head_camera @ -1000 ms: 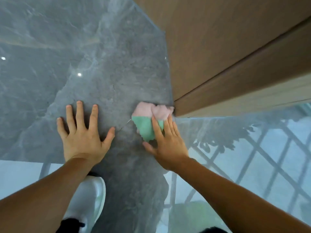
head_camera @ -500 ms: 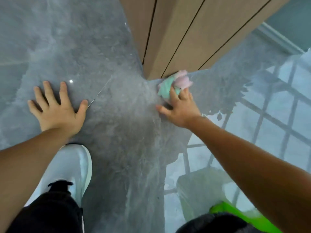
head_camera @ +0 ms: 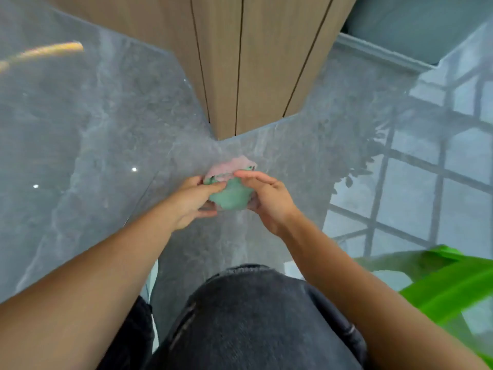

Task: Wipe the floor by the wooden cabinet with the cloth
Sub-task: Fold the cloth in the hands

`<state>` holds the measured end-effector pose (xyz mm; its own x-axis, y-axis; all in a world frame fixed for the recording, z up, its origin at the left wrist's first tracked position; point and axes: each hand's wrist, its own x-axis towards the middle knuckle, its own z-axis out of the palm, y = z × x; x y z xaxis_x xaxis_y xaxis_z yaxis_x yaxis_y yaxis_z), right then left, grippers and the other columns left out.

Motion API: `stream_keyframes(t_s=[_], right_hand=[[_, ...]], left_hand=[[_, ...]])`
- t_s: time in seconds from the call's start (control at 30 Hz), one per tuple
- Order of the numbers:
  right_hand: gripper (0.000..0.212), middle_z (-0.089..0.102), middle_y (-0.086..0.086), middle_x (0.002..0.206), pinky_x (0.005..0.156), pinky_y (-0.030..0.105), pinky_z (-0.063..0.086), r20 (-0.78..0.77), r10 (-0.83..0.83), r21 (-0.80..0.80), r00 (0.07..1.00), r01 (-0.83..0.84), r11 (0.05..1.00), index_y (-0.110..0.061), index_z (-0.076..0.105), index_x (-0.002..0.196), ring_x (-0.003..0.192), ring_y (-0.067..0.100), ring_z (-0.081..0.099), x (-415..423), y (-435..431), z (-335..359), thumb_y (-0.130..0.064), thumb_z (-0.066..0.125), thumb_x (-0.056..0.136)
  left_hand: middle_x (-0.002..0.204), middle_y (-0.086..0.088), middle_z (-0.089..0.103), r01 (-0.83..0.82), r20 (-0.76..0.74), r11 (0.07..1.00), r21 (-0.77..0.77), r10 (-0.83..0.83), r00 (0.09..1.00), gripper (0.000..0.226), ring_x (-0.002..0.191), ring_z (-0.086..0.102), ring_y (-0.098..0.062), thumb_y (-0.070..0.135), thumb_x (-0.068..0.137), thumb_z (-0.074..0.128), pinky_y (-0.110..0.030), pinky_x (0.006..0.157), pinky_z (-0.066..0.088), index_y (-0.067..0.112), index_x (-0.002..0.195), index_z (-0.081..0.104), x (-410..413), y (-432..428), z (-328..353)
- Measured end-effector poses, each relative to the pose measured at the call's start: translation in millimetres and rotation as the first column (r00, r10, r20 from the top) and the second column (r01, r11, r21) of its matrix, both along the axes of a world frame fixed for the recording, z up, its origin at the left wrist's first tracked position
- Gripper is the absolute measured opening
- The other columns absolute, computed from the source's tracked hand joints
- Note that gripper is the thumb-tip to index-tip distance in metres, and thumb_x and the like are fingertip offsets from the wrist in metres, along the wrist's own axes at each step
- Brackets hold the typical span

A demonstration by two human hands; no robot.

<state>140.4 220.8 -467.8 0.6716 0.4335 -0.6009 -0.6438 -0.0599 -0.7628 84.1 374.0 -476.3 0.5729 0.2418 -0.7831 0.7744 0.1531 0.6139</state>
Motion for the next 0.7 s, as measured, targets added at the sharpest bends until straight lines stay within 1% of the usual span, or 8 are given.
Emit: stream_keyframes(t_s=[0.07, 0.1, 0.17, 0.23, 0.33, 0.47, 0.57, 0.7], right_hand=[[0.021, 0.065, 0.008, 0.093, 0.065, 0.031, 0.052, -0.026, -0.119, 0.023, 0.993, 0.120, 0.993, -0.020, 0.064, 0.089, 0.077, 0.021, 0.063, 5.6, -29.4, 24.6, 0.000, 0.056, 0.088], [0.023, 0.066, 0.007, 0.094, 0.065, 0.032, 0.051, -0.031, -0.168, 0.035, 0.985, 0.169, 0.985, -0.022, 0.062, 0.089, 0.077, 0.022, 0.063, 7.9, -42.5, 36.6, 0.001, 0.057, 0.087], [0.031, 0.069, 0.009, 0.098, 0.068, 0.035, 0.051, -0.061, -0.243, 0.071, 0.968, 0.247, 0.966, -0.024, 0.061, 0.104, 0.081, 0.025, 0.065, 8.9, -61.1, 56.9, 0.002, 0.059, 0.087], [0.037, 0.070, 0.011, 0.102, 0.072, 0.036, 0.055, -0.086, -0.340, 0.119, 0.936, 0.349, 0.930, -0.015, 0.058, 0.120, 0.086, 0.026, 0.068, 9.6, -85.0, 82.8, 0.002, 0.059, 0.087], [0.032, 0.069, 0.016, 0.107, 0.077, 0.039, 0.057, -0.095, -0.463, 0.144, 0.881, 0.472, 0.870, -0.003, 0.060, 0.120, 0.094, 0.028, 0.067, -2.7, -112.4, 128.7, 0.001, 0.057, 0.089], [0.032, 0.068, 0.023, 0.116, 0.091, 0.050, 0.053, -0.059, -0.597, -0.042, 0.800, 0.595, 0.802, -0.005, 0.062, 0.119, 0.102, 0.034, 0.066, -44.6, -132.9, 211.6, 0.003, 0.057, 0.089], [0.026, 0.067, 0.027, 0.113, 0.091, 0.056, 0.053, 0.006, -0.667, -0.269, 0.745, 0.644, 0.716, -0.002, 0.063, 0.113, 0.103, 0.039, 0.065, -80.7, -156.9, 295.7, 0.002, 0.062, 0.087], [0.026, 0.070, 0.013, 0.104, 0.088, 0.046, 0.056, 0.147, -0.641, -0.467, 0.754, 0.624, 0.626, -0.007, 0.063, 0.109, 0.096, 0.028, 0.067, -132.7, -212.6, 410.0, -0.002, 0.067, 0.084]], left_hand=[[0.110, -0.012, 0.074, 0.012, 0.021, 0.988, -0.152, -0.009, 1.000, 0.050, 0.084, 0.070, -0.024, 0.015, 0.084, 0.073, -0.040, 0.083, 0.057, 0.013, 0.130, 0.056, 21.6, -16.1, 21.9], [0.107, -0.011, 0.074, 0.045, 0.048, 0.981, -0.188, -0.037, 0.998, 0.058, 0.086, 0.071, -0.026, 0.011, 0.082, 0.074, -0.042, 0.085, 0.058, 0.015, 0.135, 0.052, 34.3, -23.0, 33.5], [0.117, -0.014, 0.072, 0.148, 0.113, 0.948, -0.281, -0.120, 0.986, 0.067, 0.102, 0.070, -0.033, 0.003, 0.080, 0.073, -0.049, 0.091, 0.056, 0.022, 0.140, 0.050, 54.8, -32.4, 56.7], [0.134, -0.017, 0.066, 0.316, 0.164, 0.867, -0.386, -0.272, 0.948, 0.069, 0.114, 0.068, -0.036, -0.002, 0.078, 0.071, -0.053, 0.095, 0.055, 0.019, 0.141, 0.053, 77.1, -51.3, 85.1], [0.128, -0.019, 0.069, 0.352, 0.170, 0.793, -0.497, -0.309, 0.936, 0.070, 0.099, 0.073, -0.030, -0.007, 0.070, 0.072, -0.042, 0.074, 0.060, 0.012, 0.136, 0.058, 88.8, -86.8, 124.5], [0.119, -0.019, 0.065, 0.271, 0.088, 0.816, -0.511, -0.264, 0.961, 0.065, 0.103, 0.066, -0.033, -0.015, 0.073, 0.066, -0.041, 0.074, 0.060, 0.009, 0.133, 0.057, 60.6, -130.6, 194.9], [0.107, -0.015, 0.067, 0.291, 0.041, 0.810, -0.509, -0.315, 0.948, 0.049, 0.094, 0.068, -0.029, -0.015, 0.075, 0.065, -0.041, 0.075, 0.060, 0.013, 0.116, 0.063, 27.3, -164.7, 271.5], [0.099, -0.009, 0.069, 0.364, 0.014, 0.788, -0.497, -0.412, 0.911, 0.052, 0.086, 0.069, -0.023, -0.019, 0.075, 0.064, -0.036, 0.067, 0.062, 0.017, 0.113, 0.062, -13.7, -231.7, 384.2]])
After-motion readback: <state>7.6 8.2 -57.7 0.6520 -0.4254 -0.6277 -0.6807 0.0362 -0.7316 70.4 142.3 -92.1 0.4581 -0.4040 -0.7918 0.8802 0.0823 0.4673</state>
